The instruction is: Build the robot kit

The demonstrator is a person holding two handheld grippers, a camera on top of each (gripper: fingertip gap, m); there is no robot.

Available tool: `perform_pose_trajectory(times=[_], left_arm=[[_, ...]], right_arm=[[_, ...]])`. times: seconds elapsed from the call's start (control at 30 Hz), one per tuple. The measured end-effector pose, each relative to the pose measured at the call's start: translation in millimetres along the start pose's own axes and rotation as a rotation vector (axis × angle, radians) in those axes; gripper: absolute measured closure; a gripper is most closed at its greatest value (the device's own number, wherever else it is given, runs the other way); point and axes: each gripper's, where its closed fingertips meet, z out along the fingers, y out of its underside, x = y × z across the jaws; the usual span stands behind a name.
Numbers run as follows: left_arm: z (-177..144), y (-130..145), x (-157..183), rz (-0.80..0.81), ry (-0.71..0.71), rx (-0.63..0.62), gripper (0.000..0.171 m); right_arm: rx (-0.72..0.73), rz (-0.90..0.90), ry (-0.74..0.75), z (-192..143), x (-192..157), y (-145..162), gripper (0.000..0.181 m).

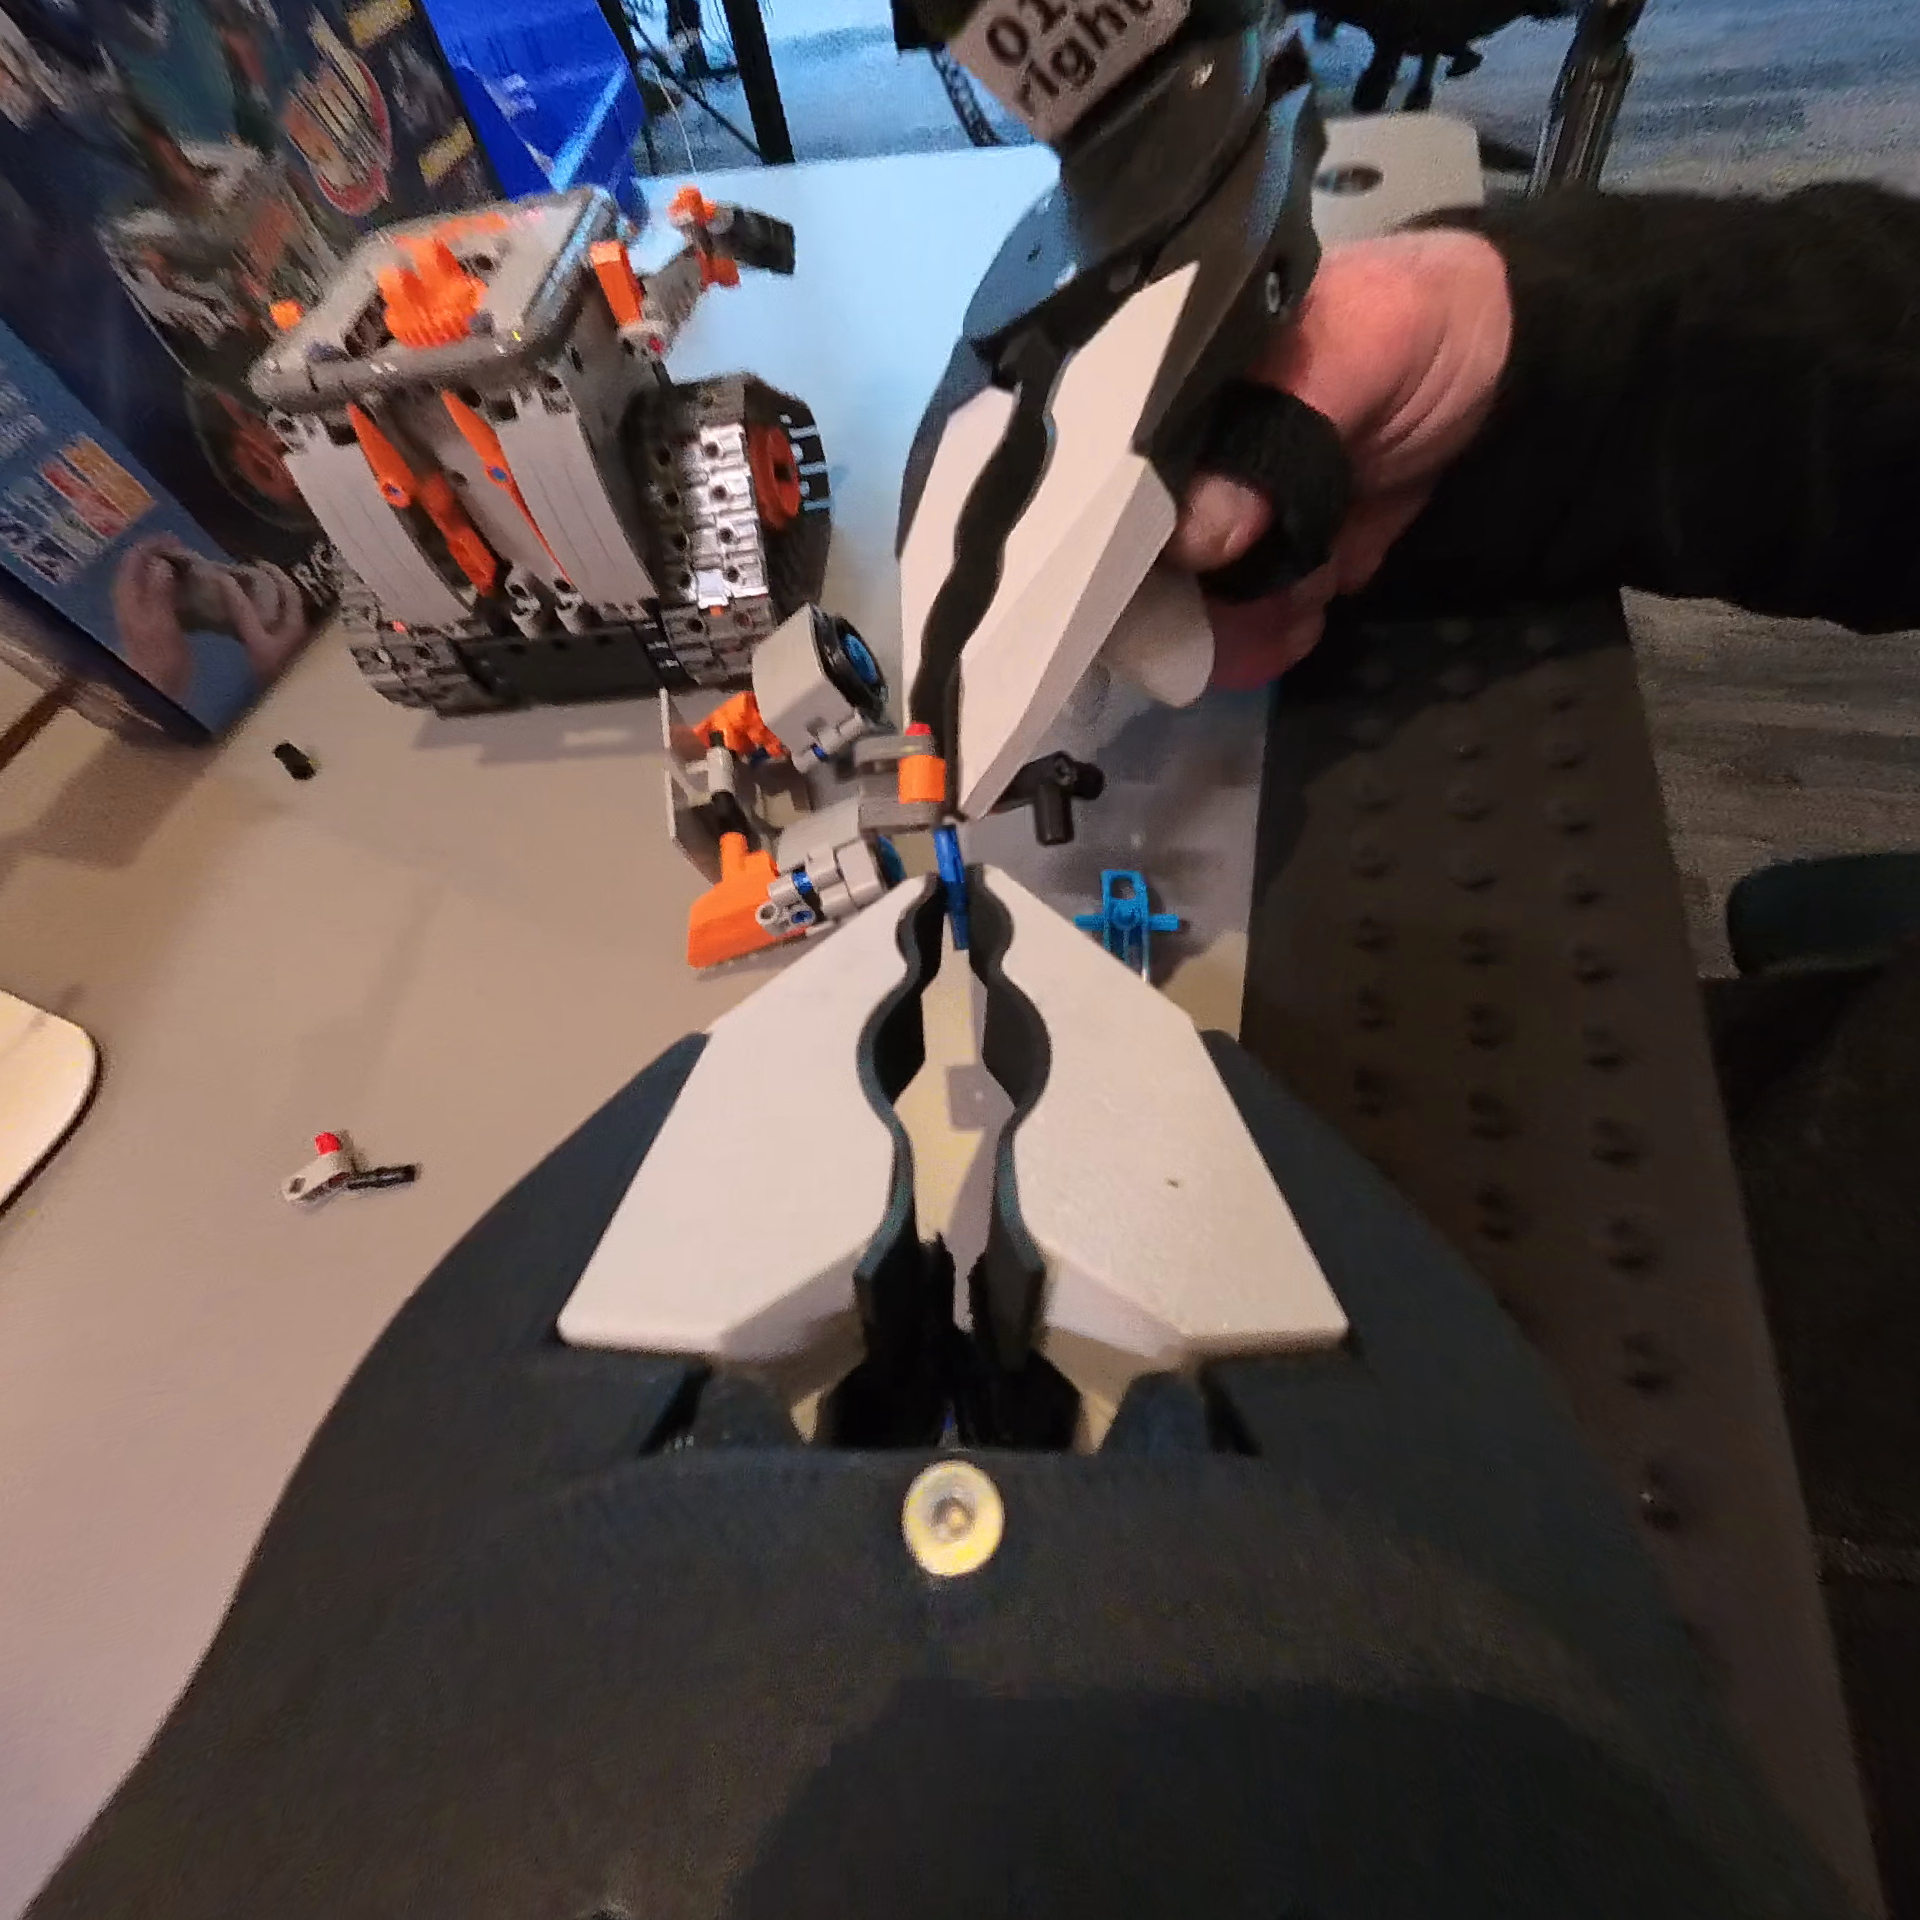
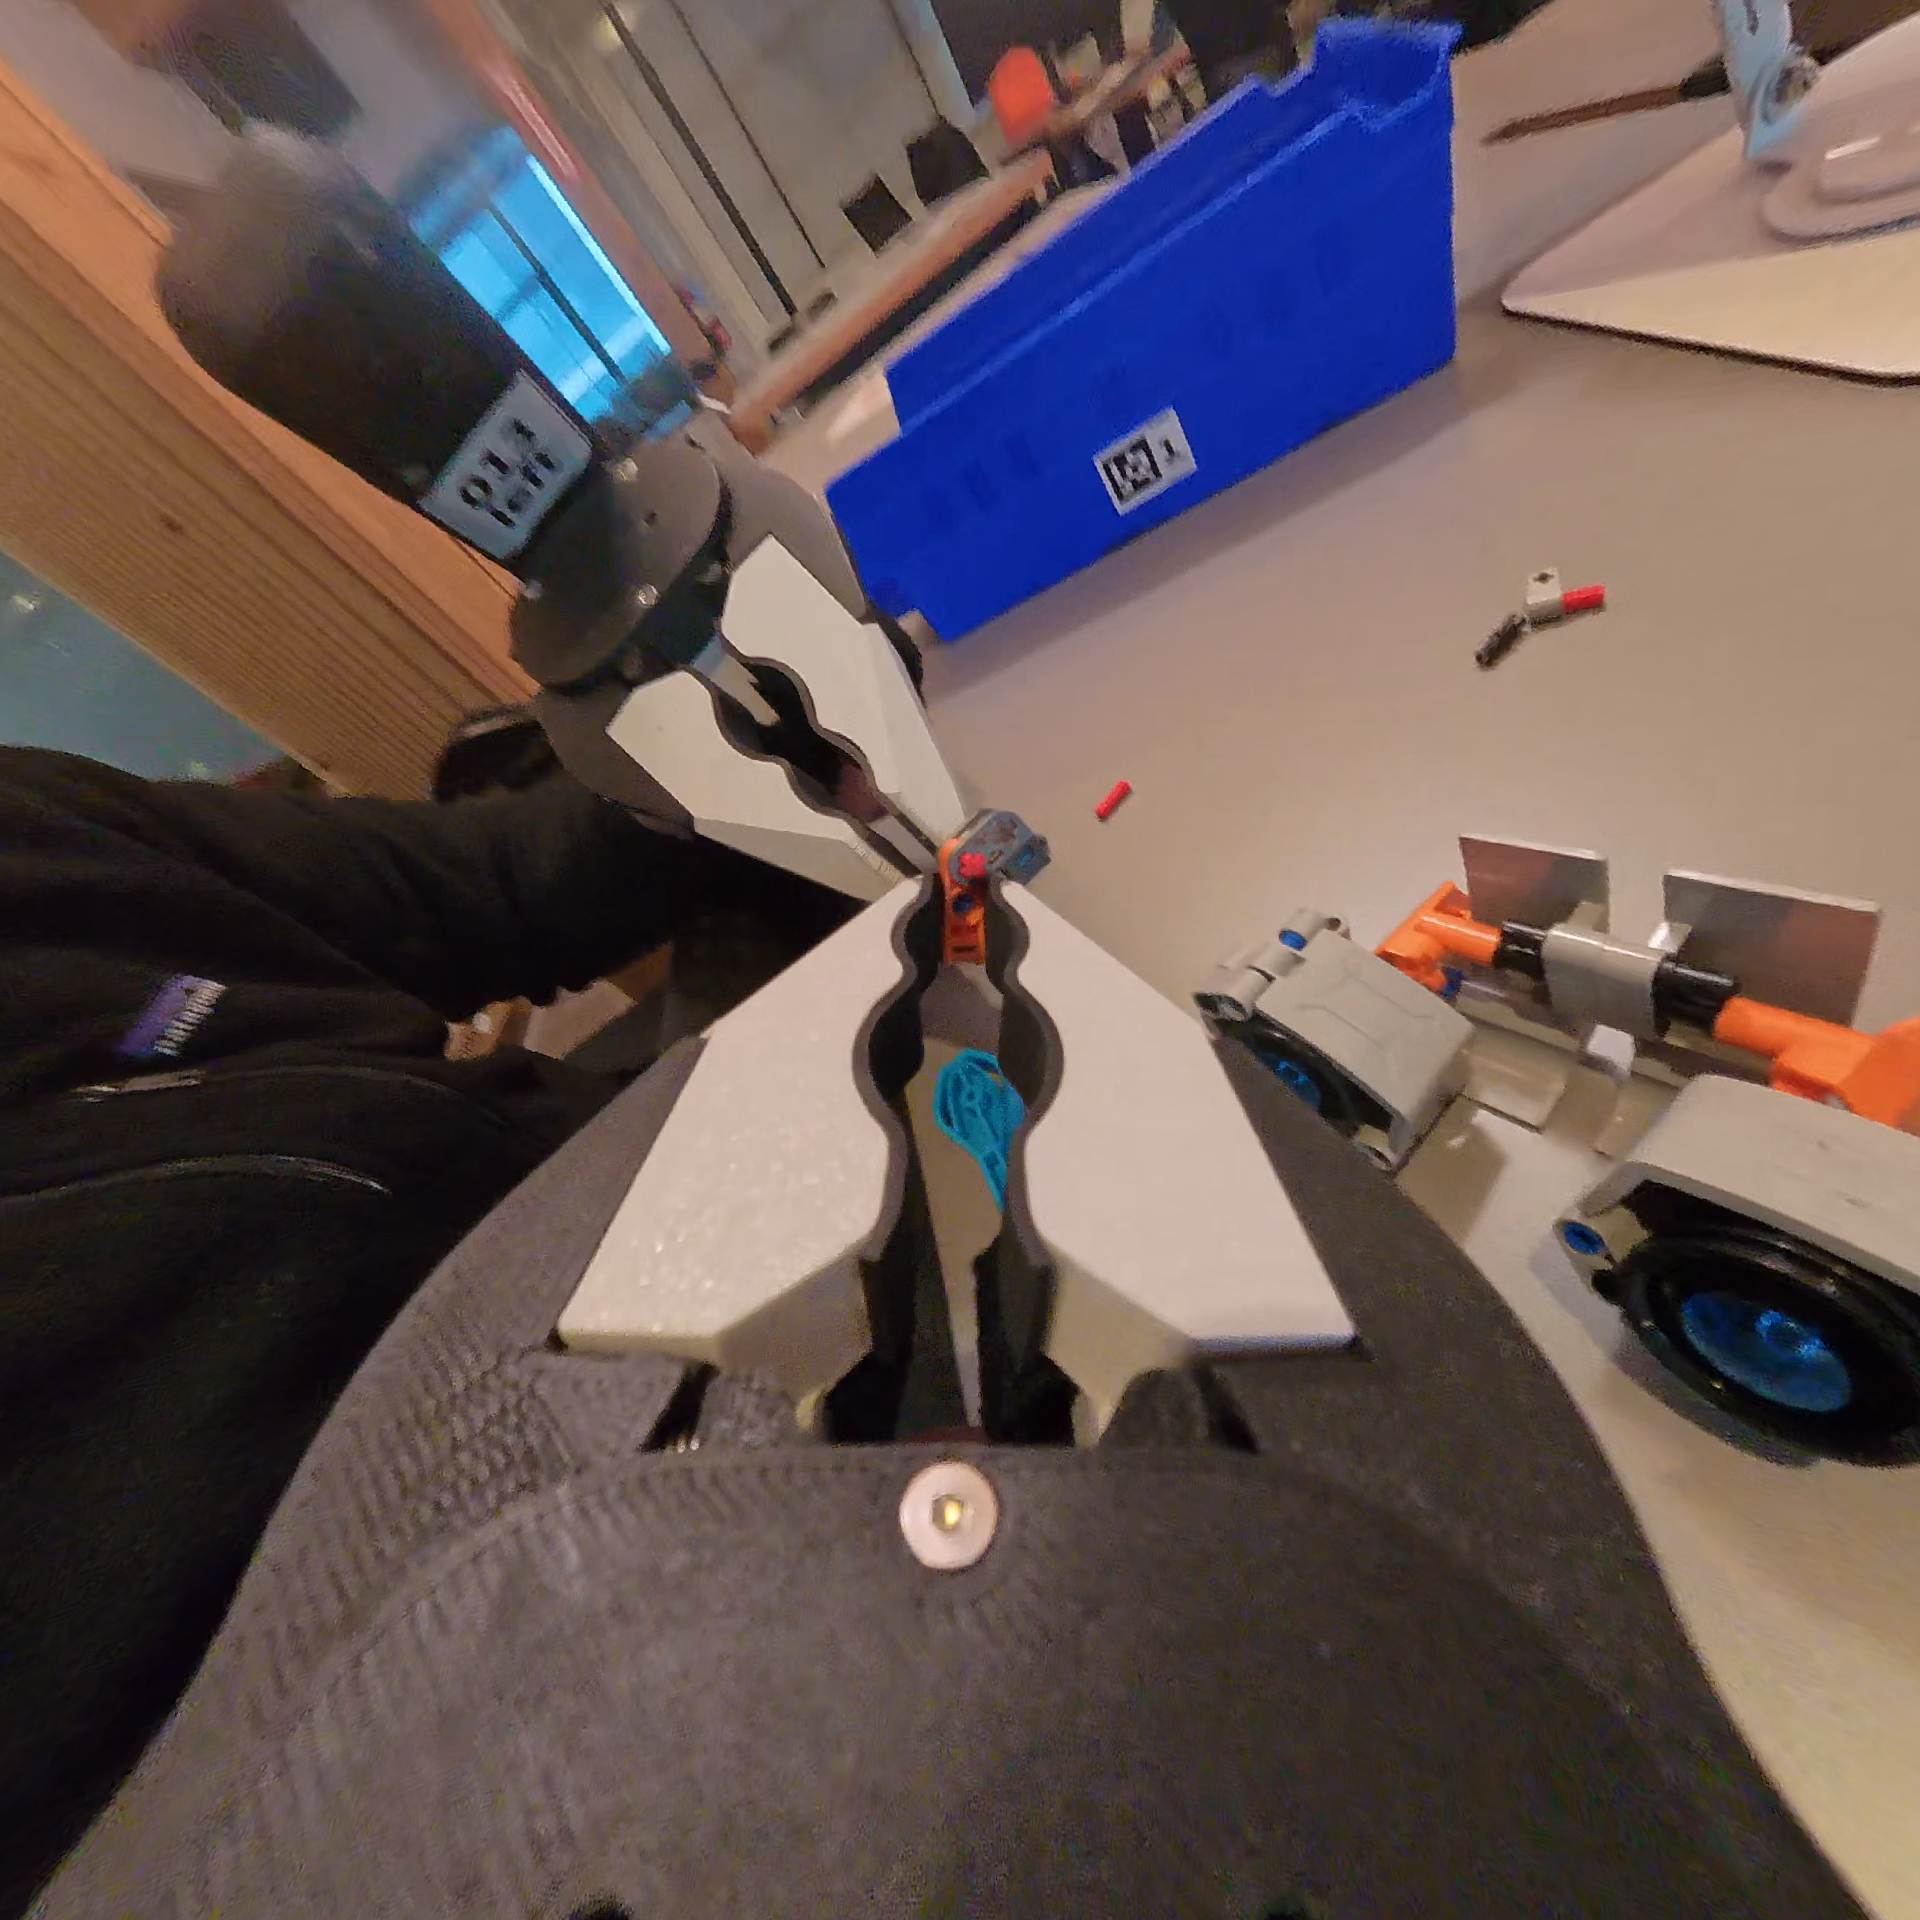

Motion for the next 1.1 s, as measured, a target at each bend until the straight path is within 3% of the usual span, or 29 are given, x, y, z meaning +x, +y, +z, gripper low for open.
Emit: perform_pose_trajectory(times=[0.3, 0.53, 1.1], left_arm=[[-7.2, -17.8, 1.4, 0.013, -0.019, 0.078, 0.169], [-9.5, -20.2, 1.1, 0.032, -0.039, 0.084, 0.169], [6.9, 6.0, 4.9, 0.292, -0.167, -0.122, 0.171]], right_arm=[[0.091, 0.083, -0.117, -2.3, -9.6, -11.9, 0.175], [0.104, 0.078, -0.128, -0.7, -12.2, -14.1, 0.175], [-0.247, -0.185, 0.154, 3.7, 8.8, 15.1, 0.176]])
